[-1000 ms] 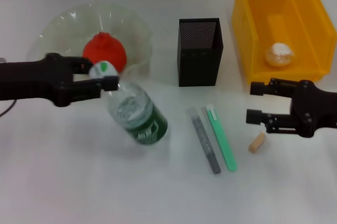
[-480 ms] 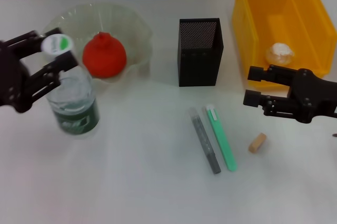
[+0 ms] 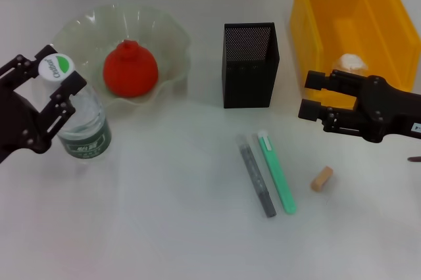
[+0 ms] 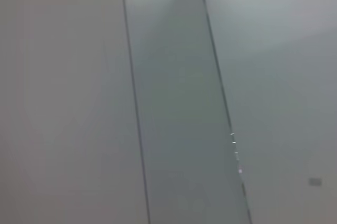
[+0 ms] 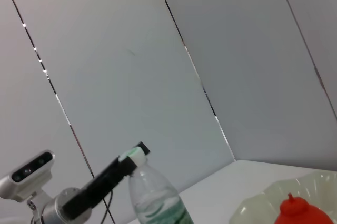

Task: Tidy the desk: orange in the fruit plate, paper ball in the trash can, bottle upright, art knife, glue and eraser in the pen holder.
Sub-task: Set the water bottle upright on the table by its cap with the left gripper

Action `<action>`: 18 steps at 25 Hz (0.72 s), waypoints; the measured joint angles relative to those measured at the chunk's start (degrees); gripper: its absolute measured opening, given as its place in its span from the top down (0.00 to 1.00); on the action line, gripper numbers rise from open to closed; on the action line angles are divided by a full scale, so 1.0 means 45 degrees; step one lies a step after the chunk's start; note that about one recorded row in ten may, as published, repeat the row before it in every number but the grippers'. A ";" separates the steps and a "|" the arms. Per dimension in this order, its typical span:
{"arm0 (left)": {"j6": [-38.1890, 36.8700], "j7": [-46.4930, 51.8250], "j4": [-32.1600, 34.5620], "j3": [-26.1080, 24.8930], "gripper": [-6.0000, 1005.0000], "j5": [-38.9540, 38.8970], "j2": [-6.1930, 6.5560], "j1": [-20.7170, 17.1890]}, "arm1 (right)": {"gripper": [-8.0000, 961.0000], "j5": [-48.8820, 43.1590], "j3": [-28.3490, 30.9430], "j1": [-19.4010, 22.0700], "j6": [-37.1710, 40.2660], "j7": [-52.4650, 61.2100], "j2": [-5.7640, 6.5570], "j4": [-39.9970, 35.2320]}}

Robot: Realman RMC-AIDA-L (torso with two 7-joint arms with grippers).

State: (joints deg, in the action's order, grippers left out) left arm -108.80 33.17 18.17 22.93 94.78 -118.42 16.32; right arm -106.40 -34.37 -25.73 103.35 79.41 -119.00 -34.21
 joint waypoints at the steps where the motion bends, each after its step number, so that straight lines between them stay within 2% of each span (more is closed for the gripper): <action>1: 0.0174 -0.0156 -0.0201 -0.0016 0.56 -0.0008 -0.0005 0.0032 | 0.20 0.0006 0.0001 -0.0028 -0.0018 -0.0045 0.0000 0.0033; 7: 0.1001 -0.0907 -0.1094 -0.0139 0.56 -0.0060 -0.0030 0.0204 | 0.20 0.0014 0.0000 -0.0281 -0.0350 -0.0369 0.0000 0.0495; 18: 0.2251 -0.1008 -0.2312 -0.0288 0.55 -0.0089 -0.0070 0.0759 | 0.20 0.0529 0.0000 -0.0471 -0.1481 -0.0964 -0.0014 0.1316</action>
State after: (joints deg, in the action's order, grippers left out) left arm -98.67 28.63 7.77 21.64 94.38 -118.74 19.74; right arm -104.02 -34.36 -27.85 96.68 75.07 -119.06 -28.28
